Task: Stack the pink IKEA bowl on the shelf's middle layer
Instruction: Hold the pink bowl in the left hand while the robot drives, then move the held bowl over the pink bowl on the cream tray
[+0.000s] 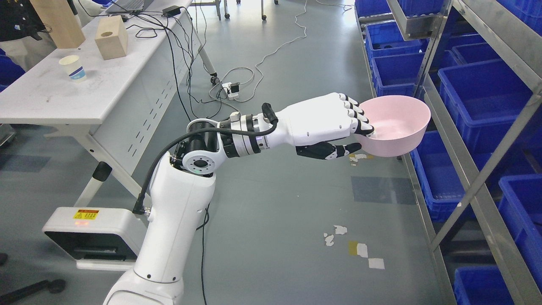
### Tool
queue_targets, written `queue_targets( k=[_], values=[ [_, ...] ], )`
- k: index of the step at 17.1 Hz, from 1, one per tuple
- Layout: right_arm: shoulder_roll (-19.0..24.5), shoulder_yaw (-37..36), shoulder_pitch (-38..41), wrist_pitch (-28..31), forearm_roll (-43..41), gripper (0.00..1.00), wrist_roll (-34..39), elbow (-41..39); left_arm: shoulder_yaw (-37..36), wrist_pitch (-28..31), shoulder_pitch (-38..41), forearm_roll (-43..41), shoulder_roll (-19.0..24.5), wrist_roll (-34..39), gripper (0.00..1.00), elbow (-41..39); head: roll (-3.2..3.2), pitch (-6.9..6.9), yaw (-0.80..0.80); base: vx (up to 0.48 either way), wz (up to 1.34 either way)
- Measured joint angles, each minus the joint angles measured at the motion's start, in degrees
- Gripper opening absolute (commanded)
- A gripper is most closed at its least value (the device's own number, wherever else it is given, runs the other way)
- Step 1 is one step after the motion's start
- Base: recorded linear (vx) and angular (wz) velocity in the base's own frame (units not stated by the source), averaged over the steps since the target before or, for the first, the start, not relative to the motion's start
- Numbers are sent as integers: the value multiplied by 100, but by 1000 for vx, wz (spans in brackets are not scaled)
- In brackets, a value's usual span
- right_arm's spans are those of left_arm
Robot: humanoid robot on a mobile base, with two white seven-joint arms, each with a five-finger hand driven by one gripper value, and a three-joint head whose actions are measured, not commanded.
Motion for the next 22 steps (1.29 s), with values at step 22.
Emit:
queue_targets(
  k=[22],
  values=[
    [0, 0, -1, -10, -1, 100, 0, 0, -275, 0, -911, 465, 0, 66, 3, -26, 0, 0, 0, 291, -148]
  ],
)
